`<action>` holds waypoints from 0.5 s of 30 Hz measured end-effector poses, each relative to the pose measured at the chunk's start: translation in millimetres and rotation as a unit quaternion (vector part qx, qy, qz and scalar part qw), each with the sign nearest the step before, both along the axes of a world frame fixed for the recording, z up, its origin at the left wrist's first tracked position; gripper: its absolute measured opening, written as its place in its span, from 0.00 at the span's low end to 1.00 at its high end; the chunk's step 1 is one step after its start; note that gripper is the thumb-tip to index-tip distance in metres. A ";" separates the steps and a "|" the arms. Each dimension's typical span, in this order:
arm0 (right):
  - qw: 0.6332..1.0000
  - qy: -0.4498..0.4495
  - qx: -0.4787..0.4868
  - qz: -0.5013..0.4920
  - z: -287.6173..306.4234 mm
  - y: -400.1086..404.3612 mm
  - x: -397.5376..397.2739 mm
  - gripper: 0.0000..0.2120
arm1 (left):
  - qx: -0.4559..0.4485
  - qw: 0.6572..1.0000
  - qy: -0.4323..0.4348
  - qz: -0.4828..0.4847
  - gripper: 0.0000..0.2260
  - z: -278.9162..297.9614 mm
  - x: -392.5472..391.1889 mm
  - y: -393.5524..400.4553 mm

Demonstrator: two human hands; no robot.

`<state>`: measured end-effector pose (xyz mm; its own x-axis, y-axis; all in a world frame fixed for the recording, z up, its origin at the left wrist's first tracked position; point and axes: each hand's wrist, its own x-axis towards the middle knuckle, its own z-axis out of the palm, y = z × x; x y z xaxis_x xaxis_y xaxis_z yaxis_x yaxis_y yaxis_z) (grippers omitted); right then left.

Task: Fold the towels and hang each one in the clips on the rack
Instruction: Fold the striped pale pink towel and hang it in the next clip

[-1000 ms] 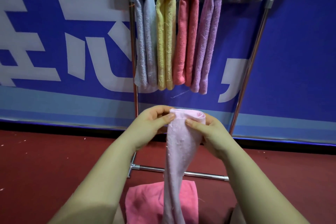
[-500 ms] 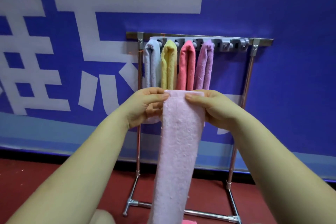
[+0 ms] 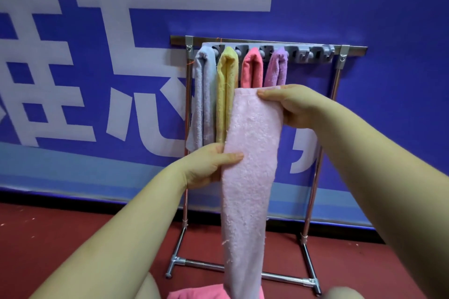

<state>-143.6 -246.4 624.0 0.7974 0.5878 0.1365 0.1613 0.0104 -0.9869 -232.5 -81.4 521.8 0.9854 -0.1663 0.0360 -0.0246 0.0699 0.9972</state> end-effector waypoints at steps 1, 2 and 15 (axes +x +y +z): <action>0.999 0.025 0.003 -0.020 -4.6 -1.7 5.4 0.05 | -0.007 1.000 -0.001 -0.003 0.07 0.8 0.4 -1.0; 0.998 0.052 0.003 -0.036 -10.9 -2.9 9.6 0.05 | -0.014 1.000 -0.003 -0.006 0.07 1.9 0.1 -2.3; 0.906 0.324 0.118 0.245 -172.6 -14.9 -29.2 0.45 | -0.110 0.993 0.011 0.051 0.13 9.6 21.3 -2.6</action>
